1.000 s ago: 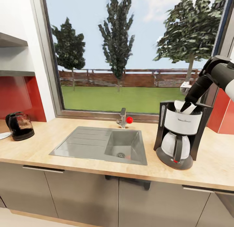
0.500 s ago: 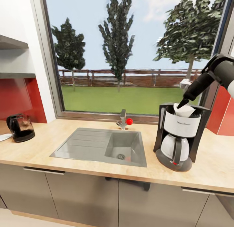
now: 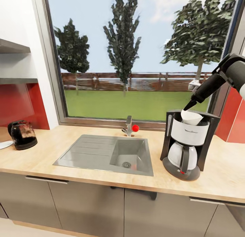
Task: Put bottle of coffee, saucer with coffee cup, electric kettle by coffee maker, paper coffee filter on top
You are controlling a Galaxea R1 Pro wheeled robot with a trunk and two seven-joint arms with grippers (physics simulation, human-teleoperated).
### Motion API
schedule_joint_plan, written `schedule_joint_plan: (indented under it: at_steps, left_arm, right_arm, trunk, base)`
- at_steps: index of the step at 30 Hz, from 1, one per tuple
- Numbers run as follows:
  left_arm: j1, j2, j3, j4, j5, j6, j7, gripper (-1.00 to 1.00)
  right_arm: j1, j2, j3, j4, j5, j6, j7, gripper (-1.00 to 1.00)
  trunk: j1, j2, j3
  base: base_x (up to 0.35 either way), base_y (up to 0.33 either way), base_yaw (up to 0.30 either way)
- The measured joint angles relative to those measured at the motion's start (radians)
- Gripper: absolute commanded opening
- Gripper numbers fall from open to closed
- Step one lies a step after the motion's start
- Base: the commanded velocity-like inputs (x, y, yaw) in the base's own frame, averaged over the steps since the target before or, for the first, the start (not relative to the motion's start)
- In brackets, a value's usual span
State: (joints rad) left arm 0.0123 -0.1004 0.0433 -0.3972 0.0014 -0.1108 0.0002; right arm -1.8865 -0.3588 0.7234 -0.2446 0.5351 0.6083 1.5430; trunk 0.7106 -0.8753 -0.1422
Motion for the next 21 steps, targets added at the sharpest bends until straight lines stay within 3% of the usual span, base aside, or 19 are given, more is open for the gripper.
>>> schedule_joint_plan:
  at_steps: [12,21]
  left_arm:
    - [0.000,0.000,0.000,0.000,0.000,0.000,0.000,1.00]
    - [0.000,0.000,0.000,0.000,0.000,0.000,0.000,1.00]
  right_arm:
    - [0.000,0.000,-0.002,-0.001,-0.001,0.011,-0.002,1.00]
    - [0.000,0.000,-0.002,-0.001,-0.001,0.012,-0.001,1.00]
  trunk:
    - [-0.004,0.007,0.003]
    - [-0.004,0.007,0.003]
  base:
    - [-0.003,0.000,0.000]
    - [-0.144,0.000,0.000]
